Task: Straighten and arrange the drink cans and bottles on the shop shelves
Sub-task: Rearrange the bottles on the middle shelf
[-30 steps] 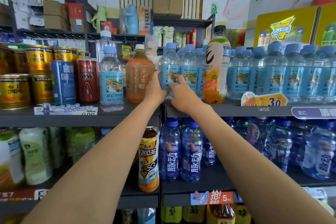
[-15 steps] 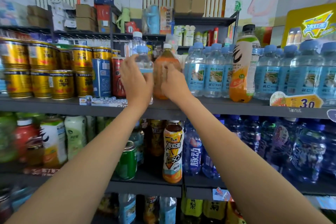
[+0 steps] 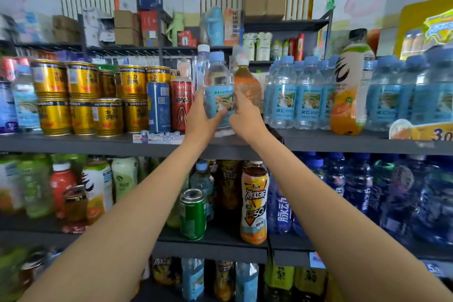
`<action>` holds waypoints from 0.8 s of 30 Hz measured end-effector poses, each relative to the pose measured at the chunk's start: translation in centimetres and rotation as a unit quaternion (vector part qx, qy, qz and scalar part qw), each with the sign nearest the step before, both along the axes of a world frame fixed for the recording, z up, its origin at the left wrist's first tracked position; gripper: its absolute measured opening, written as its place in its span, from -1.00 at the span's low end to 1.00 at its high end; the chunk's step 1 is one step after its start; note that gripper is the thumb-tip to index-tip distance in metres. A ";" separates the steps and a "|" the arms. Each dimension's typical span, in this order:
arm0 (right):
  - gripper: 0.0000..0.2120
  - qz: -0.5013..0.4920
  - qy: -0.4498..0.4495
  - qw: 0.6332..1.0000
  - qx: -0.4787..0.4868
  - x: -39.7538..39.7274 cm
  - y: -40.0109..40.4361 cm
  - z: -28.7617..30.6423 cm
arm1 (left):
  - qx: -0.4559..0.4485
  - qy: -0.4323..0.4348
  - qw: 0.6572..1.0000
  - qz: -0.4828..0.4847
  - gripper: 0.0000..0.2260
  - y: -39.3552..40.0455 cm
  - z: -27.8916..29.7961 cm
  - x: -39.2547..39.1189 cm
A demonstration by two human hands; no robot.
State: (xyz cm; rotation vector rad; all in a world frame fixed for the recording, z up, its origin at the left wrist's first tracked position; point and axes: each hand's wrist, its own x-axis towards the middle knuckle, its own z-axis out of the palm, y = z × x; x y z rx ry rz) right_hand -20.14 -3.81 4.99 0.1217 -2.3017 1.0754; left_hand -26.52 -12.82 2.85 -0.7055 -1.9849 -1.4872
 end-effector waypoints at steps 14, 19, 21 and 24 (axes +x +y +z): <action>-0.49 -0.173 0.074 0.979 -0.082 4.7 8.2 0.5 | -0.049 0.026 0.989 -0.139 -0.50 11.6 1.7 2.4; -0.49 -0.171 0.036 0.983 -0.053 4.5 9.3 0.3 | -0.081 0.022 0.993 -0.086 -0.38 13.0 2.0 1.7; -0.50 -0.177 0.030 0.983 -0.036 4.5 10.0 0.2 | -0.100 0.005 0.992 -0.076 -0.39 13.4 1.6 1.3; -0.56 -0.235 0.104 0.966 -0.013 4.7 11.8 0.1 | -0.132 -0.055 0.984 -0.102 -0.36 13.8 1.3 0.8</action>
